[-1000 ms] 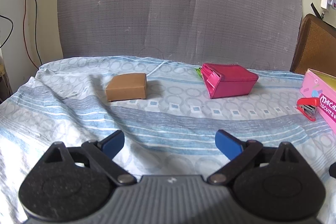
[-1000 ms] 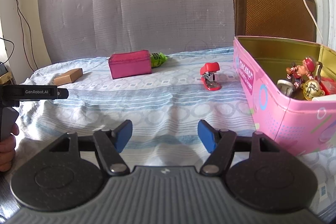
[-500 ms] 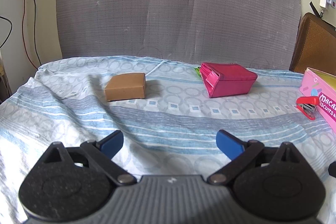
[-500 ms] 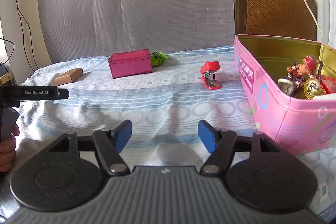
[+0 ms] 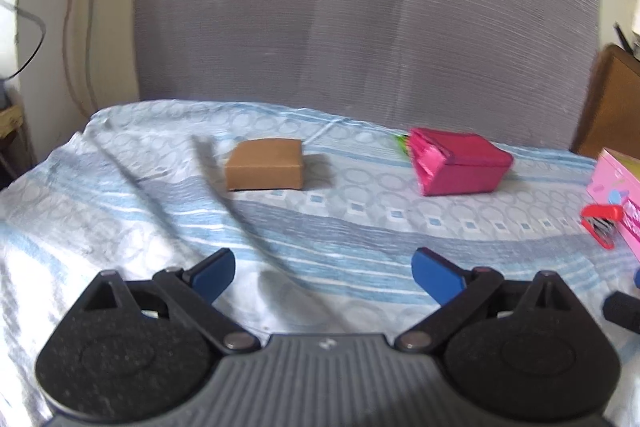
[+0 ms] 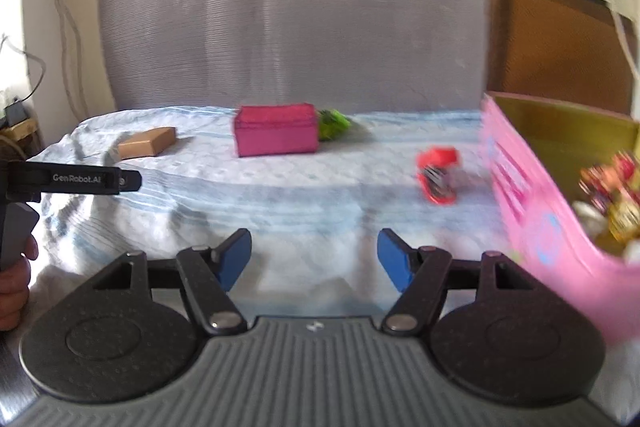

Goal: Organize rigid objects
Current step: 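Move the right tool to the pink pouch and close on it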

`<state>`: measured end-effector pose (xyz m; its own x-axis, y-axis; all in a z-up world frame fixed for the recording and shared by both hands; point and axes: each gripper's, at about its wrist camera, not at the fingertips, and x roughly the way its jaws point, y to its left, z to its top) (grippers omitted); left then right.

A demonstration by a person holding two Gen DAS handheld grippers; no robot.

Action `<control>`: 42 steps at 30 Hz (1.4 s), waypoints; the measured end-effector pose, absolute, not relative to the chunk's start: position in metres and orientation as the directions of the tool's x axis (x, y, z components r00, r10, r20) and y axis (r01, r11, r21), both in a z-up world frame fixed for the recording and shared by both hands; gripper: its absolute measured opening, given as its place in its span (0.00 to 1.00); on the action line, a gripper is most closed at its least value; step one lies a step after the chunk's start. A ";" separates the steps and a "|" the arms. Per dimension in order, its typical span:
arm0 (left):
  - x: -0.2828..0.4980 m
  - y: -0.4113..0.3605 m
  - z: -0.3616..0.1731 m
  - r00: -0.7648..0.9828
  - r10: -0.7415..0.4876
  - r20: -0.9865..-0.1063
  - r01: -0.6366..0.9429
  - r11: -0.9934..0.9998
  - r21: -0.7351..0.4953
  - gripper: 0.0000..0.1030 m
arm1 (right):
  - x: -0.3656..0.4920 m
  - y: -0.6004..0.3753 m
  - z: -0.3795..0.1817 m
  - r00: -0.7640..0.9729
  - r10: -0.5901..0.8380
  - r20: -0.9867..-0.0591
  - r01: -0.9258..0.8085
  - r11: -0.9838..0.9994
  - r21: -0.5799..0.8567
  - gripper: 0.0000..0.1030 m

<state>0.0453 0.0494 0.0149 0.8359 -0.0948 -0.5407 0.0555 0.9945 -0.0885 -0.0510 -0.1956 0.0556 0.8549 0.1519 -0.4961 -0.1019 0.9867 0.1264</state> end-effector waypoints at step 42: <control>0.060 0.082 0.012 0.816 -0.091 -0.572 -0.041 0.976 -0.214 0.96 | 0.022 -0.174 0.059 0.799 0.339 -0.497 -0.314 0.940 0.136 0.11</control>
<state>0.0596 0.0817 0.0119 0.8155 -0.0908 -0.5716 -0.0413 0.9760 -0.2140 0.0219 -0.1735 0.0592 0.7988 0.3387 -0.4973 -0.3137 0.9397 0.1360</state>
